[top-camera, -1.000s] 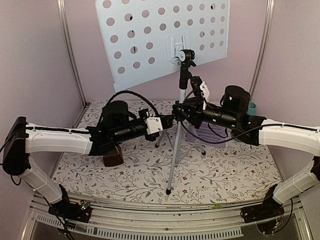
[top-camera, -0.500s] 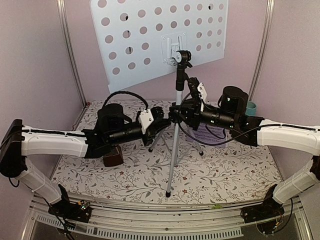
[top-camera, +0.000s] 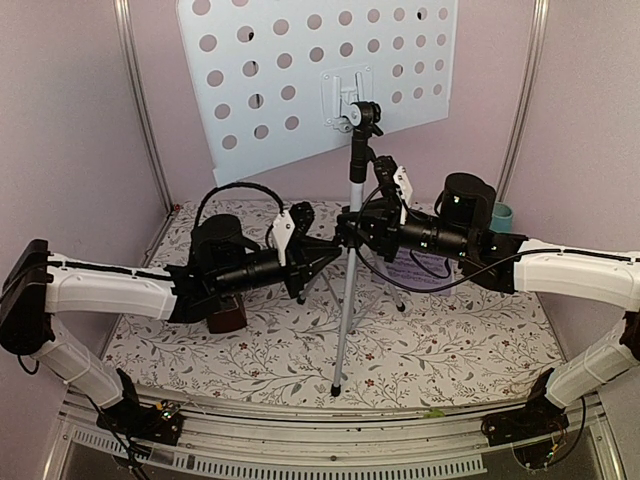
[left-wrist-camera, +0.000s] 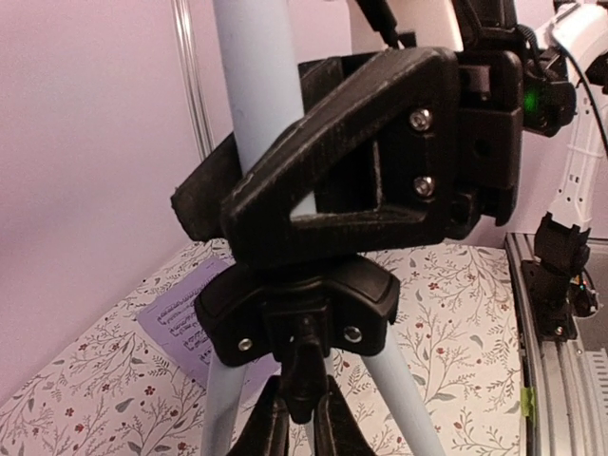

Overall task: Set up the instrument practice props
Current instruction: Screw the knob on the music stand.

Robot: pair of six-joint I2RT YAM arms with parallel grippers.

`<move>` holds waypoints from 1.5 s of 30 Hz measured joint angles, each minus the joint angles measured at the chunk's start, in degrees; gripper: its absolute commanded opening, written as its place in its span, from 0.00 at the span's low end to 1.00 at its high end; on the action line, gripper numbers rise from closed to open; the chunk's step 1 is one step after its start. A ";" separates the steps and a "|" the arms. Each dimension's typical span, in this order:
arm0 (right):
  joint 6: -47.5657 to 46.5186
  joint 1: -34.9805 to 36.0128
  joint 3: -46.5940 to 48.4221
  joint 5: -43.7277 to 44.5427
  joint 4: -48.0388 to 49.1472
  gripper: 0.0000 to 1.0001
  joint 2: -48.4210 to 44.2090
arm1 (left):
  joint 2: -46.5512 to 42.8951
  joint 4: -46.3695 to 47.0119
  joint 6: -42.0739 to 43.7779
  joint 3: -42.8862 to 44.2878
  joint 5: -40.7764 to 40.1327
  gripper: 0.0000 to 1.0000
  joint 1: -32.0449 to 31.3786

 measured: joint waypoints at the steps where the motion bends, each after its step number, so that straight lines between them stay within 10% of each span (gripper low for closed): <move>1: 0.00 0.00 0.00 0.00 0.00 0.00 0.00 | 0.00 0.24 -1.01 -0.13 0.11 0.13 0.00; 16: 0.39 -0.02 0.90 0.28 -0.66 0.00 0.50 | -0.90 8.68 -8.02 -3.80 1.49 0.44 -0.09; 28: 0.63 -0.13 1.09 0.44 -0.70 0.00 0.68 | -2.14 13.81 -13.77 -6.97 0.17 0.45 0.24; 45: 0.68 -0.13 1.20 0.46 -0.74 0.00 0.72 | -2.36 19.37 -46.27 -12.24 -8.72 0.43 0.17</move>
